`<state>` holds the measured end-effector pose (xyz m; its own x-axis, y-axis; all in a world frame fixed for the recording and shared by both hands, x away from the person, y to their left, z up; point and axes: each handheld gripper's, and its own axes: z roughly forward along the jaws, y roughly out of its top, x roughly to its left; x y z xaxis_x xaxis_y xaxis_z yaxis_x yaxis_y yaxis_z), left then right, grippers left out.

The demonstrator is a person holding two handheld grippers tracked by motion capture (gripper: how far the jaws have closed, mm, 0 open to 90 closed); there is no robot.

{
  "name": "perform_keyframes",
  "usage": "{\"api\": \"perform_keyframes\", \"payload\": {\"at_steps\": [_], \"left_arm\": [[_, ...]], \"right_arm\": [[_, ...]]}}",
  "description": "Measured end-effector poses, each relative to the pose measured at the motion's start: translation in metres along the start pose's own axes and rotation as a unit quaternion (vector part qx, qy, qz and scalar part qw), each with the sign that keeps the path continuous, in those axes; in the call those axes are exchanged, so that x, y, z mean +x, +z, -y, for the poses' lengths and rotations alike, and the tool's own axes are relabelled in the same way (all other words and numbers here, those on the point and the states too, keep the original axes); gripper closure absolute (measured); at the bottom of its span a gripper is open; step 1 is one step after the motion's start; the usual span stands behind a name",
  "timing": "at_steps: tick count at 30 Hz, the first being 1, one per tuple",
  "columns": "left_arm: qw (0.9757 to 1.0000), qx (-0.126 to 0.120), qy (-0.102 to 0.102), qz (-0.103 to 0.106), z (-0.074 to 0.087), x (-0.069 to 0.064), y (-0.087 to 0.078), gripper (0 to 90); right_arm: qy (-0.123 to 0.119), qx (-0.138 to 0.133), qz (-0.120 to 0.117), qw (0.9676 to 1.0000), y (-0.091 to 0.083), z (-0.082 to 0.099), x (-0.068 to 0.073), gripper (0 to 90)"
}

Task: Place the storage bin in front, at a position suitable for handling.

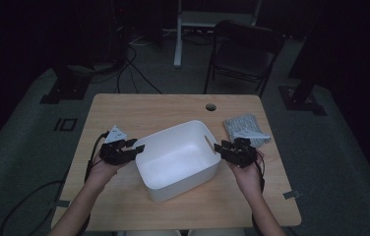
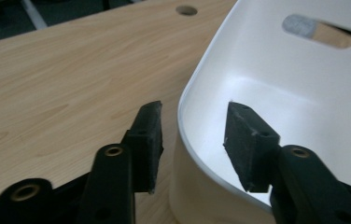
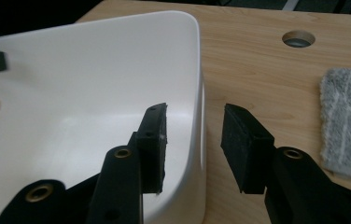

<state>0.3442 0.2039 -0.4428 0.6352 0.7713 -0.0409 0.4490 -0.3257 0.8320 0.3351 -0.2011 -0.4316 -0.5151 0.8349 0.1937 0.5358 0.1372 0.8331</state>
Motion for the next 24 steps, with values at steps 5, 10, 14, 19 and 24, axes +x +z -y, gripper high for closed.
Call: {"api": "perform_keyframes", "payload": {"at_steps": [5, 10, 14, 19, 24], "left_arm": [[0.9999, 0.002, -0.007, -0.009, -0.001, -0.001, 0.001, 69.2], [0.9992, 0.014, -0.013, -0.036, -0.006, 0.000, 0.001, 79.8], [0.9988, 0.020, -0.011, -0.044, -0.007, 0.000, 0.002, 81.1], [0.9988, 0.014, -0.001, -0.047, -0.003, 0.004, -0.003, 80.9], [0.9993, 0.005, -0.011, -0.035, 0.005, 0.017, -0.014, 81.0]], "right_arm": [[0.016, -0.016, -0.008, 0.9997, -0.020, 0.008, -0.003, 57.7], [0.017, -0.019, -0.003, 0.9997, -0.032, 0.021, -0.003, 54.9], [0.023, -0.025, -0.010, 0.9994, -0.041, 0.028, -0.002, 54.8], [0.020, -0.019, -0.005, 0.9996, -0.048, 0.034, -0.005, 50.9], [0.024, -0.021, 0.000, 0.9995, -0.052, 0.037, -0.014, 46.7]]}}
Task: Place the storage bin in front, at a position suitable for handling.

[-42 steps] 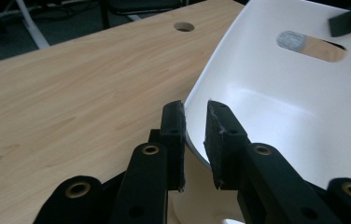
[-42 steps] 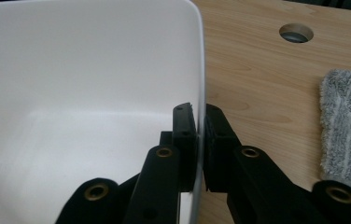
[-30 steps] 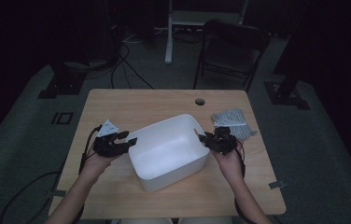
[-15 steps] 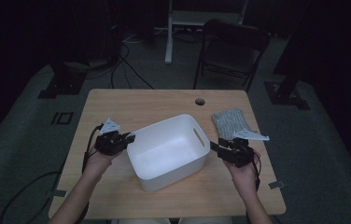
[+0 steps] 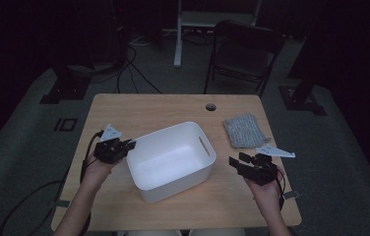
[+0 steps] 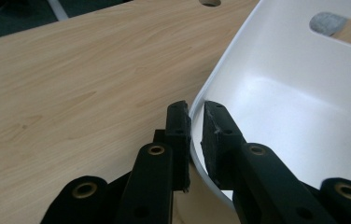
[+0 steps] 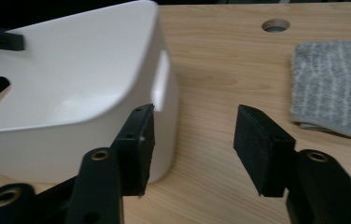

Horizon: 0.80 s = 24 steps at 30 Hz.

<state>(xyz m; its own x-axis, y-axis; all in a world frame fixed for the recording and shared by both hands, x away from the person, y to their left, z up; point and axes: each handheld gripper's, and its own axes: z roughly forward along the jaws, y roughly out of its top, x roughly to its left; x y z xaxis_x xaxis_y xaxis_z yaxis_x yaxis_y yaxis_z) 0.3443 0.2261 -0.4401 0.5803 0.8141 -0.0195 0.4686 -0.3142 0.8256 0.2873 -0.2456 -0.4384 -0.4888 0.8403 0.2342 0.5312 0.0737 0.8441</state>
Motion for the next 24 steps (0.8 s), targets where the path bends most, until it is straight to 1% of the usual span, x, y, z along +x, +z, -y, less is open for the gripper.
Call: {"api": "perform_keyframes", "payload": {"at_steps": [1, 3, 5, 6, 8, 12, 14, 18, 21, 24], "left_arm": [[1.0000, -0.001, -0.002, 0.003, 0.002, 0.003, -0.002, 81.0], [0.9999, -0.006, -0.010, 0.001, 0.005, 0.007, -0.006, 81.0], [0.9999, -0.011, -0.012, 0.004, 0.008, 0.008, -0.008, 80.9], [0.9997, -0.016, -0.017, 0.006, 0.009, 0.009, -0.009, 80.8], [0.9993, -0.025, -0.026, 0.009, 0.011, 0.009, -0.009, 80.6], [0.9987, -0.035, -0.034, 0.014, 0.012, 0.011, -0.007, 80.4], [0.9990, -0.033, -0.028, 0.012, 0.012, 0.011, -0.007, 80.5], [0.9983, -0.041, -0.037, 0.019, 0.014, 0.012, -0.008, 80.3], [0.9982, -0.043, -0.037, 0.017, 0.014, 0.012, -0.008, 80.3], [0.9980, -0.045, -0.038, 0.021, 0.015, 0.013, -0.008, 80.2]], "right_arm": [[0.002, -0.001, 0.001, 1.0000, -0.001, 0.001, -0.002, 46.0], [0.004, -0.001, 0.003, 1.0000, -0.001, 0.002, -0.006, 43.0], [0.007, -0.001, 0.006, 1.0000, -0.001, 0.004, -0.010, 41.8], [0.008, -0.001, 0.009, 0.9999, -0.001, 0.004, -0.011, 41.0], [0.010, -0.001, 0.012, 0.9999, -0.002, 0.005, -0.014, 41.2], [0.011, -0.004, 0.016, 0.9998, -0.003, 0.007, -0.017, 41.8], [0.012, -0.004, 0.017, 0.9998, -0.004, 0.007, -0.018, 42.0], [0.011, -0.005, 0.022, 0.9997, -0.005, 0.009, -0.020, 42.3], [0.013, -0.007, 0.022, 0.9996, -0.007, 0.011, -0.024, 42.5], [0.017, -0.013, 0.024, 0.9995, -0.009, 0.013, -0.029, 41.5]]}}
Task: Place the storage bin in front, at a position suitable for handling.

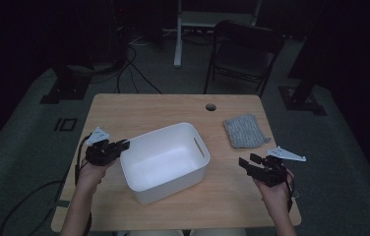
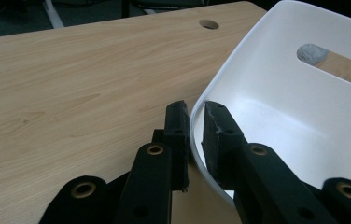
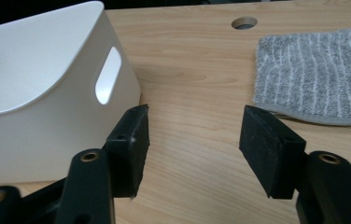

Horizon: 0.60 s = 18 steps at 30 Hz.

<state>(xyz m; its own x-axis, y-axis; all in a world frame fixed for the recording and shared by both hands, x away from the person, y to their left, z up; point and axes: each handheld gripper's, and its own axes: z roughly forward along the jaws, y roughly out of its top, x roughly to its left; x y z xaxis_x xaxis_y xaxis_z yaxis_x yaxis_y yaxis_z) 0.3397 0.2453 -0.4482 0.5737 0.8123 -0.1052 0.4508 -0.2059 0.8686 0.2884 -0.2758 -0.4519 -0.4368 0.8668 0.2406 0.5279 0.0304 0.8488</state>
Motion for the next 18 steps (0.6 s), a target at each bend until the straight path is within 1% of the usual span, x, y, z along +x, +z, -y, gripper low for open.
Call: {"api": "perform_keyframes", "payload": {"at_steps": [1, 3, 4, 6, 7, 9, 14, 18], "left_arm": [[1.0000, -0.001, -0.001, 0.001, 0.000, 0.000, 0.000, 80.2], [1.0000, -0.003, -0.005, 0.004, 0.000, 0.001, 0.000, 80.1], [1.0000, -0.005, -0.006, 0.004, 0.001, 0.001, 0.000, 80.0], [0.9999, -0.007, -0.009, 0.005, 0.001, 0.001, 0.000, 80.0], [0.9999, -0.008, -0.011, 0.005, 0.001, 0.001, 0.000, 80.0], [0.9999, -0.009, -0.013, 0.004, 0.002, 0.001, 0.000, 80.0], [0.9998, -0.014, -0.015, 0.003, 0.003, 0.001, 0.000, 79.9], [0.9997, -0.016, -0.019, 0.004, 0.003, 0.001, 0.000, 79.8]], "right_arm": [[0.000, -0.002, -0.001, 1.0000, 0.000, 0.000, -0.002, 41.5], [-0.001, -0.002, 0.007, 1.0000, 0.002, 0.001, -0.005, 40.8], [-0.001, -0.003, 0.004, 1.0000, 0.002, 0.001, -0.007, 40.8], [0.001, -0.002, 0.008, 1.0000, 0.005, 0.001, -0.010, 40.4], [0.000, -0.002, 0.006, 1.0000, 0.006, 0.001, -0.011, 40.1], [-0.002, -0.004, 0.011, 0.9999, 0.008, 0.001, -0.012, 40.0], [-0.004, -0.005, 0.020, 0.9998, 0.019, -0.002, -0.020, 39.4], [0.001, -0.005, 0.020, 0.9998, 0.027, -0.005, -0.026, 39.1]]}}
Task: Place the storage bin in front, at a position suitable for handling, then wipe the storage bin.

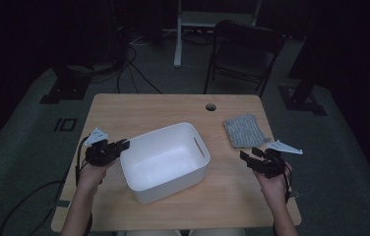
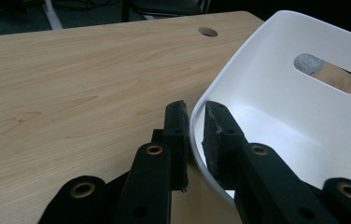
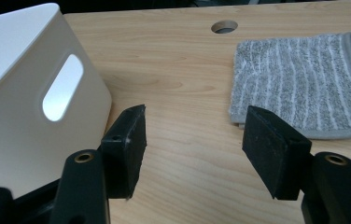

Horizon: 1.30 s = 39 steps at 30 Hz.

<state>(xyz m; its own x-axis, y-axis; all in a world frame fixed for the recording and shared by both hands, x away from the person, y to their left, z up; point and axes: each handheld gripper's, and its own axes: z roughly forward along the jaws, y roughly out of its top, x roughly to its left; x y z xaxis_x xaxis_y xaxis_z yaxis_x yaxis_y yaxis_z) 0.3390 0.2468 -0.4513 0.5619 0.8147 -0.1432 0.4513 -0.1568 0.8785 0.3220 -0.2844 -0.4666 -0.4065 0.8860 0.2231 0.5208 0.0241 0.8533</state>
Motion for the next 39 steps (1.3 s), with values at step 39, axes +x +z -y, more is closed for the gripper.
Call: {"api": "perform_keyframes", "payload": {"at_steps": [39], "left_arm": [[0.9996, -0.015, -0.015, 0.017, 0.001, 0.002, 0.005, 79.3]], "right_arm": [[0.014, 0.074, 0.082, 0.9938, 0.143, -0.059, -0.086, 23.2]]}}
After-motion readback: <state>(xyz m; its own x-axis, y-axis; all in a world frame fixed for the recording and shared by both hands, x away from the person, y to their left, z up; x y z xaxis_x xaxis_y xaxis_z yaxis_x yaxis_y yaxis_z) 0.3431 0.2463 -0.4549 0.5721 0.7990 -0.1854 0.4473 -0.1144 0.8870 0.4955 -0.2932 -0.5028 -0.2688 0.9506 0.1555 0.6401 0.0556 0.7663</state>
